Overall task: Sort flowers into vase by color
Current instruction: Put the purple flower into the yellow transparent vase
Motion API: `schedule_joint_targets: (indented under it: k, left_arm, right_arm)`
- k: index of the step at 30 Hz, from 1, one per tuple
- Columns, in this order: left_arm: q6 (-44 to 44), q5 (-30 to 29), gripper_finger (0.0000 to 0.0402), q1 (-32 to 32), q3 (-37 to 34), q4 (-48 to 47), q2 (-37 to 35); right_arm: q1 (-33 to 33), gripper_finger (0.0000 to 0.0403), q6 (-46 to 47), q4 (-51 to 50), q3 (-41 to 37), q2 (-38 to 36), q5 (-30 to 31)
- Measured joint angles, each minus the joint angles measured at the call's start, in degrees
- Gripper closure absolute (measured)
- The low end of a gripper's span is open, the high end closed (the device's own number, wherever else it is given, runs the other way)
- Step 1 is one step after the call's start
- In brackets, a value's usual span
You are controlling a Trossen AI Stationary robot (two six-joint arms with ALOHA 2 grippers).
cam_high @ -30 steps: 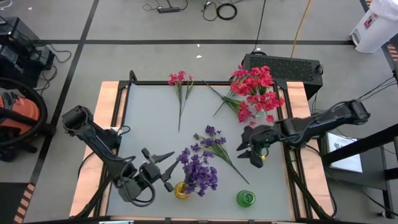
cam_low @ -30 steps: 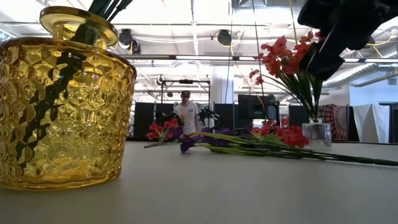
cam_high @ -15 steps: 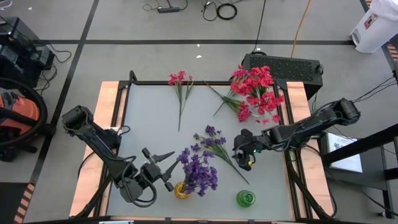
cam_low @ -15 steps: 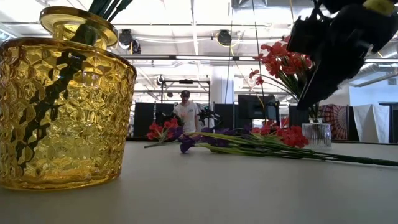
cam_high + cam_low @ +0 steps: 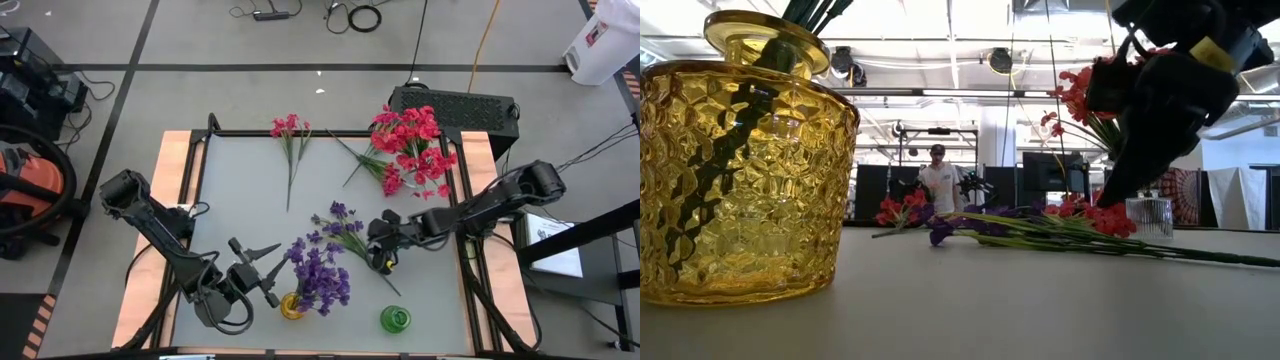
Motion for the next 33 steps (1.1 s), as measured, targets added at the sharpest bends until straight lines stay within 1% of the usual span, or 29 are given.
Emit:
schedule_joint_targets:
  k: [14, 18, 22, 25, 33]
  left_arm:
    - [-0.2, 0.0, 0.0235, 0.0, 0.0, 0.0, 0.0]
    - [-1.3, 0.0, 0.0235, 0.0, 0.0, -0.1, 0.0]
    - [-2.4, 0.0, 0.0235, 0.0, 0.0, -0.3, 0.0]
    - [-2.9, 0.0, 0.0235, 0.0, 0.0, -0.4, 0.0]
    - [-3.0, 0.0, 0.0235, 0.0, 0.0, -0.5, 0.0]
  right_arm:
    - [-0.2, 0.0238, 1.5, 1.2, 0.0, 6.3, 0.3]
    - [-0.1, 0.0238, 1.5, 2.5, 0.0, 6.4, 0.1]
    - [-0.1, 0.0238, 1.9, 4.0, 0.0, 6.3, -1.7]
    - [-0.1, 0.0238, 2.4, 4.8, 0.0, 6.3, -2.0]
    - [-0.1, 0.0238, 10.2, 6.0, 0.0, 6.2, -1.8]
